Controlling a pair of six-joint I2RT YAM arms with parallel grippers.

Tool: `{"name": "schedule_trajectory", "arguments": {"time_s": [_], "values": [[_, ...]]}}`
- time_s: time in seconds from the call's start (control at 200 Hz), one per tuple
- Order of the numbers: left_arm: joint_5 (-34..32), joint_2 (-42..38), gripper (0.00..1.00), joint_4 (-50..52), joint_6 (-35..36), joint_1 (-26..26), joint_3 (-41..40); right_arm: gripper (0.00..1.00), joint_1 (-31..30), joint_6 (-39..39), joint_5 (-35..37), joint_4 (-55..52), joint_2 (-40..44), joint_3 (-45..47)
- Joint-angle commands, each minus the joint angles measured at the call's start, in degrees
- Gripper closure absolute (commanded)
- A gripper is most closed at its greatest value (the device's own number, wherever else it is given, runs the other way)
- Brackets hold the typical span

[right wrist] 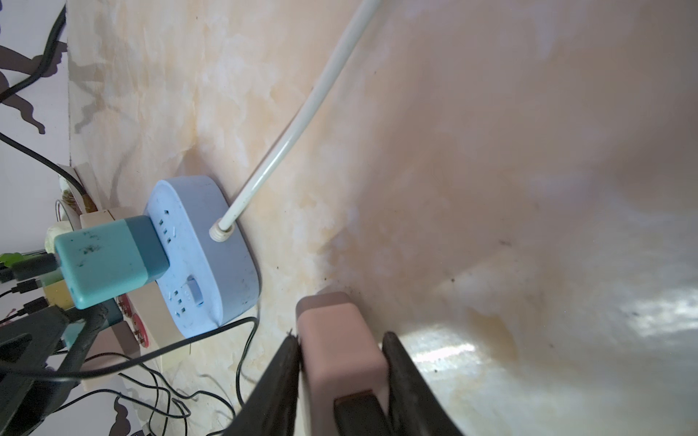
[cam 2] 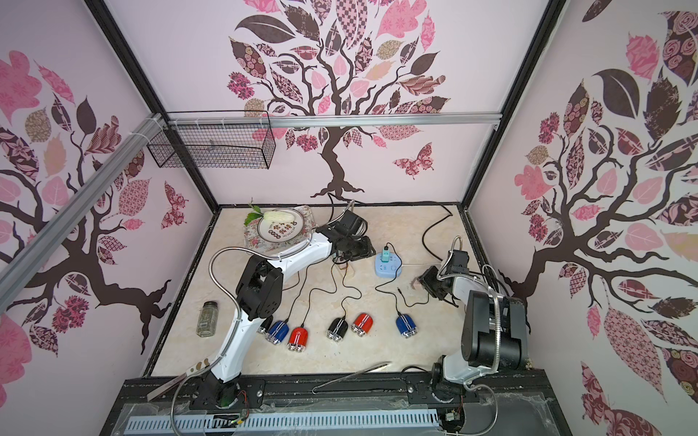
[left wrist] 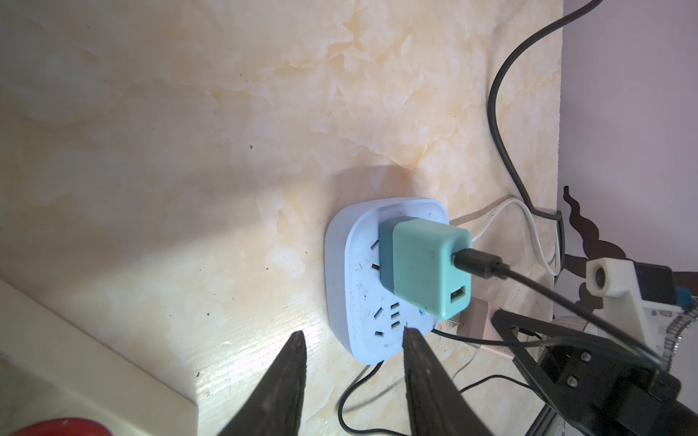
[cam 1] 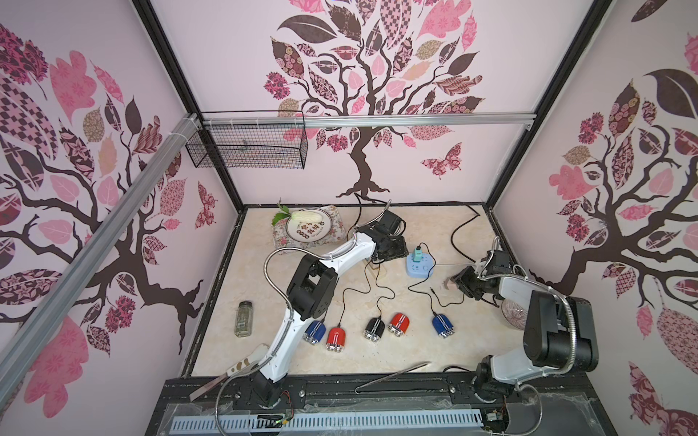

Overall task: Unplug the electric shaver
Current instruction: Place the plug at the center of the board.

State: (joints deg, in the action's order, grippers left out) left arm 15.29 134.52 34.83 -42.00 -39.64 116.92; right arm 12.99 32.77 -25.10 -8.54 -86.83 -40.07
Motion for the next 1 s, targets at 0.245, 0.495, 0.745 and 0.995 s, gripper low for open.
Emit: {"name": "schedule_trajectory", "arguments": {"time_s": [0.245, 0.495, 0.745, 0.995], "values": [[-0.3, -1.3, 0.56, -0.4, 0.5, 0.2, 1.6, 0.52, 0.8, -0.3, 0.9, -0.5, -0.3, 0.0], [-0.3, -1.4, 0.56, -0.1, 0.6, 0.1, 1.8, 0.39, 1.3, -0.4, 4.3, -2.7, 1.6, -0.6], [-0.8, -2.4, 0.54, 0.4, 1.4, -0.3, 2.3, 0.31, 1.3, -0.4, 9.4, -6.2, 6.1, -1.4], [-2.5, -4.5, 0.38, 1.8, 2.4, -0.9, 2.7, 0.30, 1.3, -0.7, 11.6, -9.0, 9.6, -2.9]]}}
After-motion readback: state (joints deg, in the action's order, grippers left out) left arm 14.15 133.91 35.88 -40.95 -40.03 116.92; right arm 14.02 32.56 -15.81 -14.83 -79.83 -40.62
